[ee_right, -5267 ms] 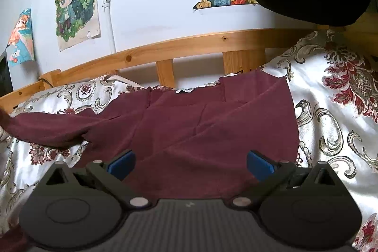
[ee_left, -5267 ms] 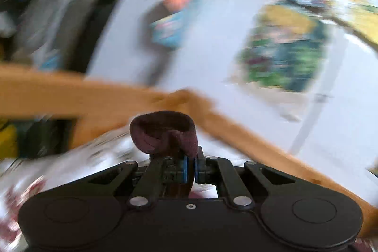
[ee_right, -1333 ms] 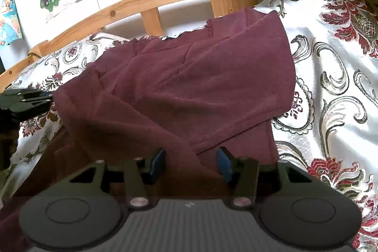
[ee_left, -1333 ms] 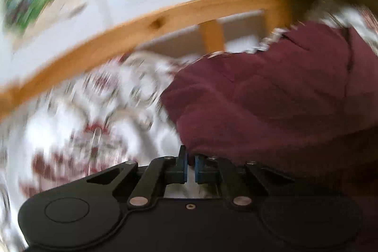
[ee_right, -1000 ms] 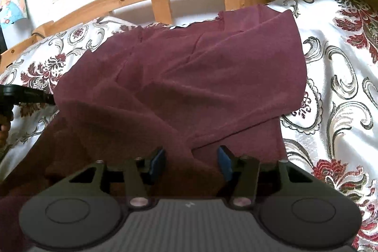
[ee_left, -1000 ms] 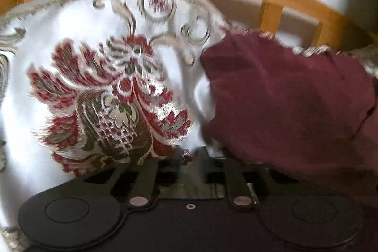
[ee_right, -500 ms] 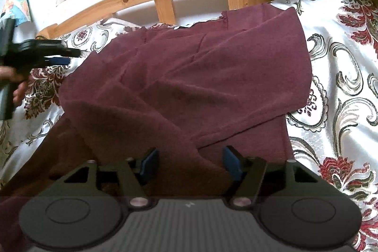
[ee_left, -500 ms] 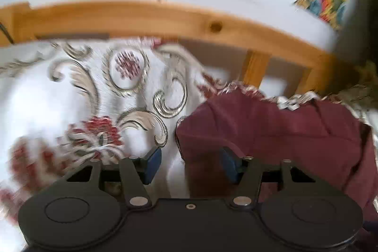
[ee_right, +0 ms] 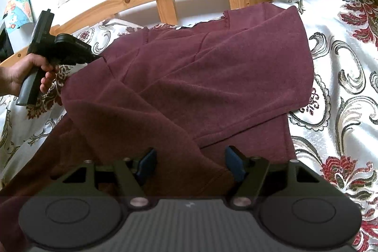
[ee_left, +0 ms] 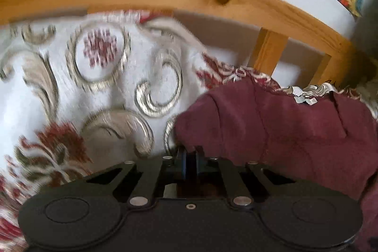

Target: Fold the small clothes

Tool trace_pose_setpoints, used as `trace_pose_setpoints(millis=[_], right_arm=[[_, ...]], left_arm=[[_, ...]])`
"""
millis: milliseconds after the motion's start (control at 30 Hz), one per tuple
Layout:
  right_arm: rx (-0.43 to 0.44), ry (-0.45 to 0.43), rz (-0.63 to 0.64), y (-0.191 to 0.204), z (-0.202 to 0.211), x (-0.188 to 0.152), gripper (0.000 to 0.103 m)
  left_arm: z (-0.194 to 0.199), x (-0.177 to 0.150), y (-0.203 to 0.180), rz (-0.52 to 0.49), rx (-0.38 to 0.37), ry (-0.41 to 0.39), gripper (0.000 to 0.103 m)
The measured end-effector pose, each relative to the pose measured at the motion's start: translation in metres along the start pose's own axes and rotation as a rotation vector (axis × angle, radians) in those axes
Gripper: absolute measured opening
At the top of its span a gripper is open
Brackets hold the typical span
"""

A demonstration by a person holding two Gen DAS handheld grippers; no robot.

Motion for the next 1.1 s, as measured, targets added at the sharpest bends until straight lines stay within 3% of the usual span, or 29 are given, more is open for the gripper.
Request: trace_pose_setpoints(millis=[133,300,367,433,533,600,667,733,833,933,1100], right_arm=[[-0.003,-0.002,0.002,0.000,0.000,0.000,0.071],[-0.017,-0.002,0.023,0.003,0.000,0.000,0.071],[-0.024,-0.002,0.034,0.005,0.000,0.000,0.072],[-0.026,-0.004,0.035,0.006,0.001,0.001,0.072],[-0.037,-0.024,0.038,0.007,0.004,0.005,0.074],[-0.050,-0.040,0.041,0.006,0.006,0.007,0.076],[-0.060,-0.047,0.041,0.006,0.007,0.008,0.079],[-0.063,-0.046,0.042,0.007,0.007,0.008,0.080],[-0.064,-0.044,0.053,0.008,0.006,0.008,0.081],[-0.077,-0.037,0.078,0.011,0.005,0.006,0.082],[-0.117,-0.033,0.127,0.013,0.007,0.006,0.089]], left_arm=[[0.015,0.019,0.010,-0.052,0.091,-0.116,0.005],[0.005,0.018,0.009,-0.124,0.140,-0.078,0.007],[0.003,0.013,0.010,-0.092,0.145,-0.055,0.016],[0.010,0.008,0.013,-0.049,0.137,-0.065,0.041],[0.036,-0.004,0.012,-0.015,0.107,-0.117,0.066],[0.052,-0.017,0.006,-0.023,0.087,-0.134,0.067],[0.059,-0.036,0.003,-0.054,0.089,-0.093,0.066],[0.061,-0.053,0.000,-0.100,0.106,-0.057,0.053],[0.063,-0.070,0.004,-0.131,0.145,-0.045,0.044],[0.064,-0.077,0.011,-0.098,0.160,-0.040,0.043],[0.072,-0.084,0.009,-0.131,0.176,-0.011,0.047]])
Point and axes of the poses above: each gripper's, at about its wrist camera, not at the fingertips, and z roughly against the way its jaws point, y to its left, x to its top, the point moved 9 cm from there along -z, roughly the way its jaws point, and after that the axes turned 4 degrees about -z, right-handed, at the moved point
